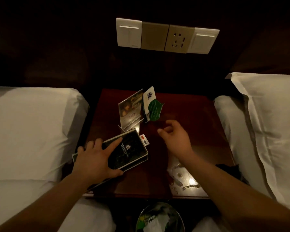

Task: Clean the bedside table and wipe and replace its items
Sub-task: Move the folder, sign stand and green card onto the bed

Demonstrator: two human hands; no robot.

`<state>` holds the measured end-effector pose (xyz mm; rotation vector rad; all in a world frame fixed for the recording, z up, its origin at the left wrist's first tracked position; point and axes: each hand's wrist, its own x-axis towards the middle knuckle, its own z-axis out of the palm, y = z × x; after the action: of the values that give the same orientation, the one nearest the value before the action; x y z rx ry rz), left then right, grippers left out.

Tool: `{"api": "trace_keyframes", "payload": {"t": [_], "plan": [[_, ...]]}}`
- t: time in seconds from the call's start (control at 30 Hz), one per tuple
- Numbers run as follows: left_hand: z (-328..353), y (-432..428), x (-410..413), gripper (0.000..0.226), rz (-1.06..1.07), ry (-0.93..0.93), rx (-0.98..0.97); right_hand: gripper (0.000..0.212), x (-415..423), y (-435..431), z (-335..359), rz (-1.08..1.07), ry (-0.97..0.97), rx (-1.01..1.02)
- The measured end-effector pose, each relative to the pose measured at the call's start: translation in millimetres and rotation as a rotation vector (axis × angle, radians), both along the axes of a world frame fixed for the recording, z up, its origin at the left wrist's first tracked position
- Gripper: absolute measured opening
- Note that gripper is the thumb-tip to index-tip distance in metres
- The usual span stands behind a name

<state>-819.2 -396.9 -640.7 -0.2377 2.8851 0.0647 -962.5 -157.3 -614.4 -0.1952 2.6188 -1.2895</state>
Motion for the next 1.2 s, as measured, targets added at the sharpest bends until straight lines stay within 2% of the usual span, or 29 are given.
{"api": "trace_keyframes", "payload": {"t": [0.23, 0.3, 0.4, 0.43, 0.47, 0.53, 0.63, 0.7, 0.83, 0.97, 1.03, 1.13, 1.2], "plan": [[1, 49, 45, 0.118, 0.285, -0.038, 0.115, 0.077, -59, -50, -11, -0.220, -0.203, -0.165], [3, 52, 54, 0.116, 0.330, -0.040, 0.157, 0.069, -69, -61, -17, -0.243, -0.269, -0.190], [4, 61, 69, 0.121, 0.371, -0.042, 0.167, 0.024, -81, -64, -28, -0.272, -0.283, -0.252], [4, 65, 73, 0.122, 0.378, -0.043, 0.161, 0.015, -85, -63, -30, -0.283, -0.277, -0.283], [3, 67, 76, 0.123, 0.387, -0.045, 0.161, 0.013, -87, -62, -32, -0.287, -0.272, -0.313], [1, 69, 81, 0.123, 0.412, -0.041, 0.176, 0.022, -86, -58, -34, -0.272, -0.272, -0.370], [-4, 72, 85, 0.103, 0.443, 0.006, 0.229, 0.027, -74, -45, -36, -0.271, -0.288, -0.452], [-4, 76, 88, 0.093, 0.505, 0.039, 0.322, 0.023, -62, -34, -34, -0.271, -0.302, -0.514], [-6, 82, 91, 0.105, 0.691, 0.119, 0.520, 0.020, -40, -18, -26, -0.221, -0.316, -0.608], [-7, 91, 93, 0.105, 0.714, 0.150, 0.698, 0.018, -20, -1, -17, -0.203, -0.294, -0.664], [-8, 99, 93, 0.108, 0.814, 0.169, 0.782, 0.015, -9, 10, -11, -0.210, -0.277, -0.690], [-9, 111, 93, 0.087, 1.009, 0.190, 0.867, 0.019, 12, 28, -3, -0.231, -0.251, -0.707], [-13, 118, 95, 0.072, 1.081, 0.224, 1.001, 0.020, 25, 40, 3, -0.232, -0.240, -0.711]]}}
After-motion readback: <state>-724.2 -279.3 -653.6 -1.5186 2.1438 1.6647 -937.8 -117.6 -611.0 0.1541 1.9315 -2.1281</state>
